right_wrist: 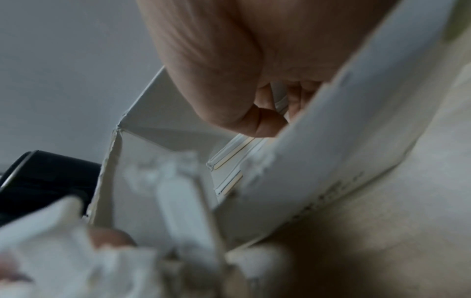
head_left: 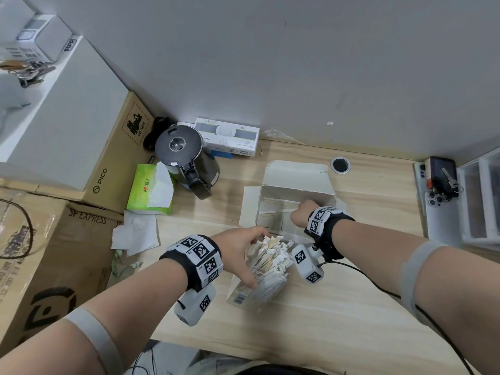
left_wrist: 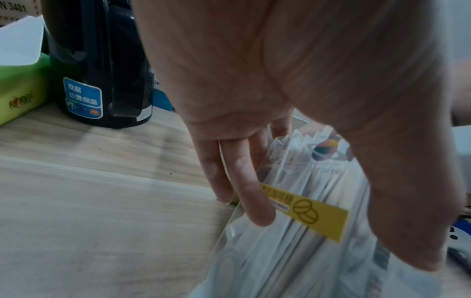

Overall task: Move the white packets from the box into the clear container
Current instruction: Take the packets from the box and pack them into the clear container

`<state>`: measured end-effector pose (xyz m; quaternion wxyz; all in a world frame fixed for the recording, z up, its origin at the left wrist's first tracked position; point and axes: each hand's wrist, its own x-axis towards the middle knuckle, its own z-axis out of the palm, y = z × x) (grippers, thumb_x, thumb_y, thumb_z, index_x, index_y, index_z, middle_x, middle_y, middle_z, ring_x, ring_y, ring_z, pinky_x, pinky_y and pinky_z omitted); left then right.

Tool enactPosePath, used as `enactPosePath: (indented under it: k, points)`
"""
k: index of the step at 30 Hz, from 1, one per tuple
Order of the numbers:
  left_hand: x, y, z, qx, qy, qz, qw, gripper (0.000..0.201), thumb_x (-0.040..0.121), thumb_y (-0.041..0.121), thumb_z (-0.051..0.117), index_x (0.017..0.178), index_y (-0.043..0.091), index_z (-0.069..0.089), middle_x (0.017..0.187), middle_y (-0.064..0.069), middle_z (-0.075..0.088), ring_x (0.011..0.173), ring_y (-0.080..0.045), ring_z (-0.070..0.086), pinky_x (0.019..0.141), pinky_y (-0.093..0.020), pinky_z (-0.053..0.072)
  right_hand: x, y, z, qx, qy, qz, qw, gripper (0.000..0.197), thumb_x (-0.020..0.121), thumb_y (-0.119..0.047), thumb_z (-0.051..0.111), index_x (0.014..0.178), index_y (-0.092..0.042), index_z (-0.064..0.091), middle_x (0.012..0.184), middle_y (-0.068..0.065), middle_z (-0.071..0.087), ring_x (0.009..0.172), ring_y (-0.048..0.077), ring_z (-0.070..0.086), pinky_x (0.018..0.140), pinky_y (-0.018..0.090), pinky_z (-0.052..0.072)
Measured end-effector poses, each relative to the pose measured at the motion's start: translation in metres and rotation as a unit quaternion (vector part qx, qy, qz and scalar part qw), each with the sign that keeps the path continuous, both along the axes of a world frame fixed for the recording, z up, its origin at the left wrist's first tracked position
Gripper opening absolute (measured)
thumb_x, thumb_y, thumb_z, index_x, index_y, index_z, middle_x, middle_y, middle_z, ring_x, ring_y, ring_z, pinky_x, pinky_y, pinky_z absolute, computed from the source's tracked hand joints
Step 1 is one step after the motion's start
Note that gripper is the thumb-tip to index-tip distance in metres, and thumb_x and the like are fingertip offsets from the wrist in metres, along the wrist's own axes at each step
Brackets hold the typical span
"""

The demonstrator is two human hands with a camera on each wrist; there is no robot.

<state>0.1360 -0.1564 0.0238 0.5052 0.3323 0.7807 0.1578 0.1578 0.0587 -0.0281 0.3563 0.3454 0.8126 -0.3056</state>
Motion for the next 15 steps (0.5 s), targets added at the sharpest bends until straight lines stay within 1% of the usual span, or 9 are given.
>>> enactPosePath:
  k: [1, 2, 5, 7, 9, 11, 13, 15]
  points:
    - [0.001, 0.0, 0.0, -0.001, -0.002, 0.002, 1.0, 0.102, 0.064, 0.027, 0.096, 0.147, 0.028, 0.037, 0.117, 0.01, 0.049, 0.059, 0.015, 0.049, 0.055, 0.001, 0.036, 0.0, -0.002, 0.0, 0.01, 0.002, 0.007, 1.0, 0.042, 0.088, -0.016, 0.055, 0.127, -0.002, 0.059, 0.126, 0.016, 0.062, 0.111, 0.032, 0.061, 0.089, 0.032, 0.049]
    - [0.001, -0.001, 0.001, 0.0, -0.002, 0.004, 1.0, 0.101, 0.064, 0.027, 0.096, 0.146, 0.028, 0.037, 0.117, 0.01, 0.049, 0.059, 0.016, 0.049, 0.055, 0.0, 0.037, 0.001, -0.005, 0.003, 0.022, -0.003, 0.021, 1.0, 0.042, 0.089, -0.015, 0.053, 0.128, -0.003, 0.058, 0.127, 0.015, 0.063, 0.113, 0.031, 0.062, 0.091, 0.032, 0.051]
    - [0.002, -0.003, 0.001, 0.003, -0.006, 0.008, 1.0, 0.1, 0.064, 0.026, 0.096, 0.146, 0.027, 0.038, 0.117, 0.01, 0.05, 0.06, 0.019, 0.05, 0.056, -0.001, 0.038, 0.004, -0.011, 0.007, 0.043, 0.01, 0.069, 0.997, 0.04, 0.09, -0.014, 0.048, 0.129, -0.007, 0.059, 0.125, 0.012, 0.063, 0.11, 0.029, 0.063, 0.092, 0.032, 0.053]
    - [0.003, -0.004, 0.002, 0.003, -0.006, 0.008, 1.0, 0.1, 0.064, 0.026, 0.096, 0.146, 0.027, 0.038, 0.117, 0.01, 0.05, 0.061, 0.017, 0.05, 0.056, -0.001, 0.037, 0.005, -0.015, 0.008, 0.048, 0.0, 0.097, 0.994, 0.041, 0.09, -0.015, 0.046, 0.129, -0.009, 0.058, 0.129, 0.013, 0.059, 0.11, 0.03, 0.062, 0.092, 0.033, 0.053]
    - [0.003, -0.005, 0.002, 0.002, -0.005, 0.007, 1.0, 0.101, 0.063, 0.027, 0.096, 0.146, 0.028, 0.038, 0.116, 0.011, 0.05, 0.061, 0.015, 0.049, 0.056, -0.001, 0.036, 0.006, -0.018, 0.009, 0.057, -0.009, 0.133, 0.989, 0.041, 0.089, -0.015, 0.045, 0.128, -0.009, 0.057, 0.136, 0.015, 0.051, 0.114, 0.032, 0.058, 0.094, 0.036, 0.051]
    - [0.004, -0.006, 0.001, 0.005, -0.007, 0.01, 1.0, 0.1, 0.063, 0.027, 0.097, 0.144, 0.028, 0.039, 0.115, 0.011, 0.051, 0.06, 0.016, 0.05, 0.056, -0.001, 0.037, 0.005, -0.018, 0.007, 0.07, -0.018, 0.168, 0.983, 0.042, 0.088, -0.015, 0.047, 0.129, -0.011, 0.056, 0.138, 0.015, 0.047, 0.119, 0.033, 0.054, 0.097, 0.037, 0.049]
    - [0.004, -0.007, -0.001, 0.006, -0.011, 0.013, 1.0, 0.1, 0.062, 0.027, 0.097, 0.143, 0.029, 0.039, 0.115, 0.01, 0.052, 0.06, 0.016, 0.051, 0.055, -0.002, 0.037, 0.006, -0.019, 0.003, 0.076, -0.024, 0.203, 0.976, 0.047, 0.089, -0.017, 0.047, 0.136, -0.015, 0.053, 0.142, 0.013, 0.043, 0.126, 0.033, 0.048, 0.103, 0.04, 0.045]
    - [0.004, -0.007, -0.001, 0.005, -0.01, 0.015, 1.0, 0.1, 0.061, 0.029, 0.097, 0.143, 0.03, 0.039, 0.117, 0.01, 0.054, 0.06, 0.015, 0.051, 0.055, -0.002, 0.036, 0.006, -0.02, 0.0, 0.079, -0.031, 0.232, 0.969, 0.052, 0.09, -0.018, 0.046, 0.141, -0.021, 0.047, 0.146, 0.011, 0.037, 0.133, 0.032, 0.039, 0.109, 0.043, 0.039]
